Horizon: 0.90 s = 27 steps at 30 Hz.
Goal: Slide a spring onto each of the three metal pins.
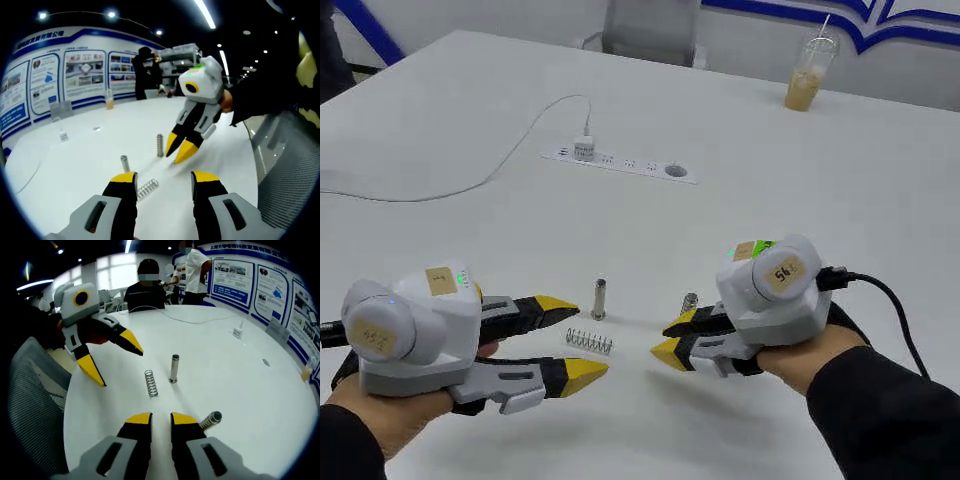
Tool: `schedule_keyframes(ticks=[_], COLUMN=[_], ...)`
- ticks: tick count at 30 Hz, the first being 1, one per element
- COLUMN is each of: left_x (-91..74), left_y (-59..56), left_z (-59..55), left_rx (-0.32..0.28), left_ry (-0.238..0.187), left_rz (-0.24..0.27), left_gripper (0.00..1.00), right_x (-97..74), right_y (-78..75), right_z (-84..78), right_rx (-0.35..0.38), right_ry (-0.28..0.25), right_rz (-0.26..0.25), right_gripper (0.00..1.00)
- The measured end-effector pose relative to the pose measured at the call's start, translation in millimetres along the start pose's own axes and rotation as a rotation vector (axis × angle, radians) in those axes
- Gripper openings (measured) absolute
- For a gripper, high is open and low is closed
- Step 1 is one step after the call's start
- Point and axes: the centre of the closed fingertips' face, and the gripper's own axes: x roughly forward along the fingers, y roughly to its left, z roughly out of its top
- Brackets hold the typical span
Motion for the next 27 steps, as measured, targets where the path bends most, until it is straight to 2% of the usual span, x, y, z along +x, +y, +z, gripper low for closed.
schedule_keyframes(ticks=[10, 27], left_x=[-1.3, -3.3], left_y=[1.3, 4.4], left_z=[-0.5, -2.3], left_rx=[-0.001, 0.000], left_ry=[0.003, 0.010], left_rz=[0.004, 0.006], left_gripper=[0.44, 0.43], right_x=[24.9, 49.2], right_y=[10.0, 13.8], right_z=[16.1, 13.9], right_rx=[-0.050, -0.071], right_ry=[0.006, 0.052], right_rz=[0.052, 0.093], right_gripper=[0.16, 0.15])
